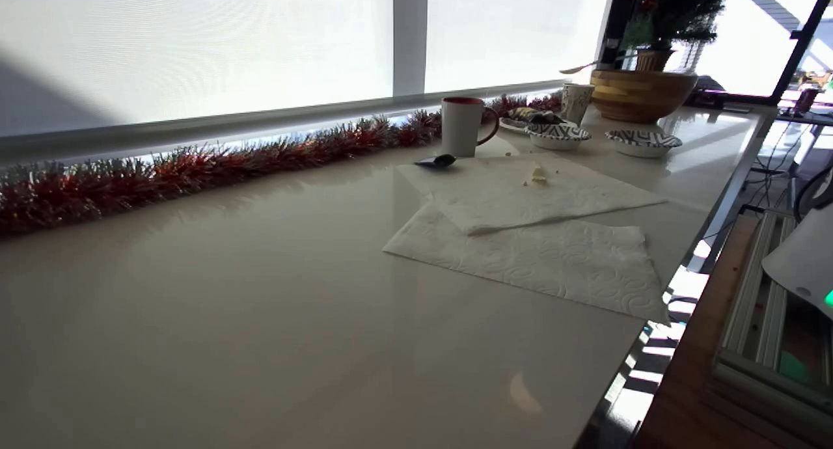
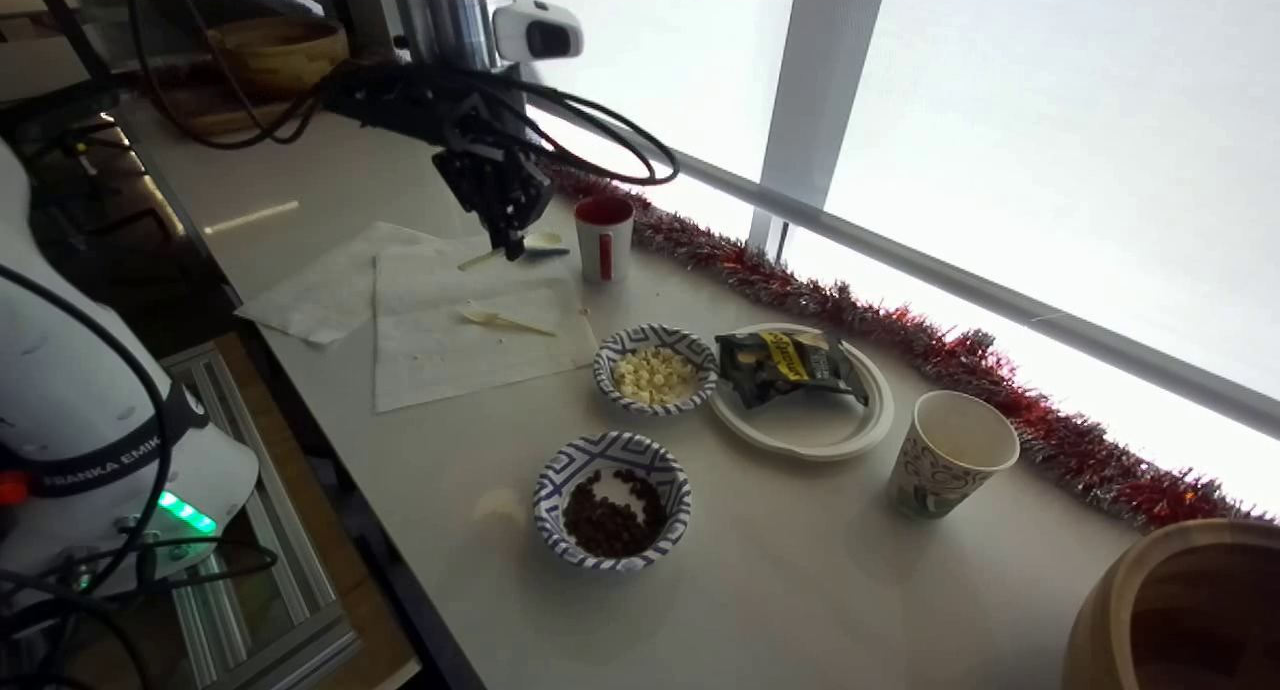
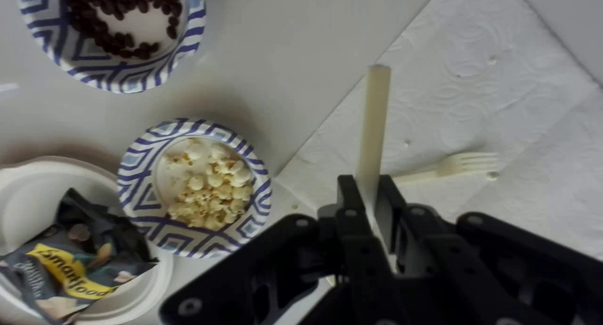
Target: Use the spoon to transfer some contents from the closest bowl to the right cup
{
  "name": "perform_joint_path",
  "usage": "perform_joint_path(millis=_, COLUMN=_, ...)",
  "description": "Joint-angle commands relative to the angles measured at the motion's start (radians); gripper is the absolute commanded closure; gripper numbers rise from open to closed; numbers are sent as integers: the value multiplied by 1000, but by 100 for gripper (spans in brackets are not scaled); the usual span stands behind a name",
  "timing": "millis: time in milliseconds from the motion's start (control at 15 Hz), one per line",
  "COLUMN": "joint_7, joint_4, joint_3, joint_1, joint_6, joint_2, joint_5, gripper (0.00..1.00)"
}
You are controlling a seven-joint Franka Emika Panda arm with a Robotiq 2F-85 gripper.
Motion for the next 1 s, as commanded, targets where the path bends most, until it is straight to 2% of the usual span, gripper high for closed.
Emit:
perform_joint_path(millis=0, joint_7=-66, joint_4=-125, joint_3=3, joint_1=29, joint_6=83, joint_2=-6, joint_5=25, gripper=97)
perform_joint_path(millis=67, joint_7=-84, joint_4=-68, joint_3=-9, joint_1=46, joint_6=83, joint_2=66, joint_5=42, gripper=97)
perform_joint_path(millis=533, joint_7=-93, joint_4=-93, joint_3=-50, joint_1=38, joint_6=317, joint_2=267, joint_5=118, gripper=97)
perform_joint_path(millis=933, joint_7=-65, joint_4=-93, joint_3=-19, joint_1=22, joint_6=592, joint_2=464, joint_5=223, gripper=97)
